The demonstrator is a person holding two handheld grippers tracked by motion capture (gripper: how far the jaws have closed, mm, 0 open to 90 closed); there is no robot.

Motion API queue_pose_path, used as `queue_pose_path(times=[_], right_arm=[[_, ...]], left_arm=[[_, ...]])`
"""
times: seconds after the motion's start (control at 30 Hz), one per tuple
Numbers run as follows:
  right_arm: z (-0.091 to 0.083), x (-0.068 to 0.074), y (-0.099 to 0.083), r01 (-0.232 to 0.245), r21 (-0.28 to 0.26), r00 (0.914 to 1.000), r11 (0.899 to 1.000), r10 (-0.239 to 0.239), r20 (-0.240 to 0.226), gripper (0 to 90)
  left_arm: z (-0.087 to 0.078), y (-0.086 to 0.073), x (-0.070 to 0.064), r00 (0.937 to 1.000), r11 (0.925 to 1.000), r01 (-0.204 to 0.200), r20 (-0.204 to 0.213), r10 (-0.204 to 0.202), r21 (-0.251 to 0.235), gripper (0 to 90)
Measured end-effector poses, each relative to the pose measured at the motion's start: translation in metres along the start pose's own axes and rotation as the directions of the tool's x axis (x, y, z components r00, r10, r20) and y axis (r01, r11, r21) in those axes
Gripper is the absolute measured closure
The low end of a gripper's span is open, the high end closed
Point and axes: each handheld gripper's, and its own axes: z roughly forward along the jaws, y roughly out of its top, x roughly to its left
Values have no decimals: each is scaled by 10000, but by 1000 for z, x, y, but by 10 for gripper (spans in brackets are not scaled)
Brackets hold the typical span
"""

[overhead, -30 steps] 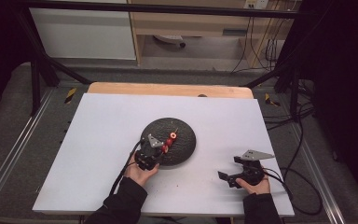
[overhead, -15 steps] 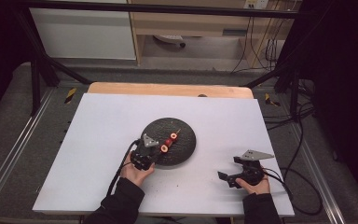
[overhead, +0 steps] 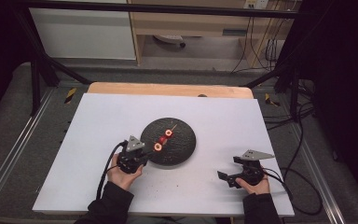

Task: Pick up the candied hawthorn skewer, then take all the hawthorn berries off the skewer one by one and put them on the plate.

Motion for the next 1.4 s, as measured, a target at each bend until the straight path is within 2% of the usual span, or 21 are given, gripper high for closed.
queue_pose_path(times=[0.23, 0.3, 0.43, 0.63, 0.77, 0.97, 1.4], right_arm=[[2, 4, 2, -21, -40, 10000, 10000, 21, -26, 6], [3, 6, 3, -68, -60, 10000, 10000, 68, -53, 6], [6, 10, 5, -32, -46, 9999, 10000, 31, -95, 5], [11, 19, 10, 132, -9, 9998, 9999, -132, -165, 5], [15, 26, 15, 265, -129, 9993, 9996, -269, -241, 5], [24, 39, 22, 312, -20, 9991, 9995, -313, -279, 5], [41, 65, 47, 514, -80, 9981, 9986, -516, -343, 5]], left_arm=[[-18, -18, 12, 9998, 9993, 86, 187, -79, -360, 883], [-23, -23, 15, 9992, 9990, 173, 361, -158, -424, 883], [-31, -30, 19, 9990, 9981, 226, 392, -204, -578, 883], [-40, -39, 20, 9986, 9975, -78, 511, 113, -696, 882], [-42, -45, 21, 9982, 9965, -60, 587, 109, -832, 882], [-45, -47, 20, 9972, 9952, -73, 737, 146, -977, 882], [-46, -49, 15, 9962, 9947, -161, 839, 247, -1017, 882]])
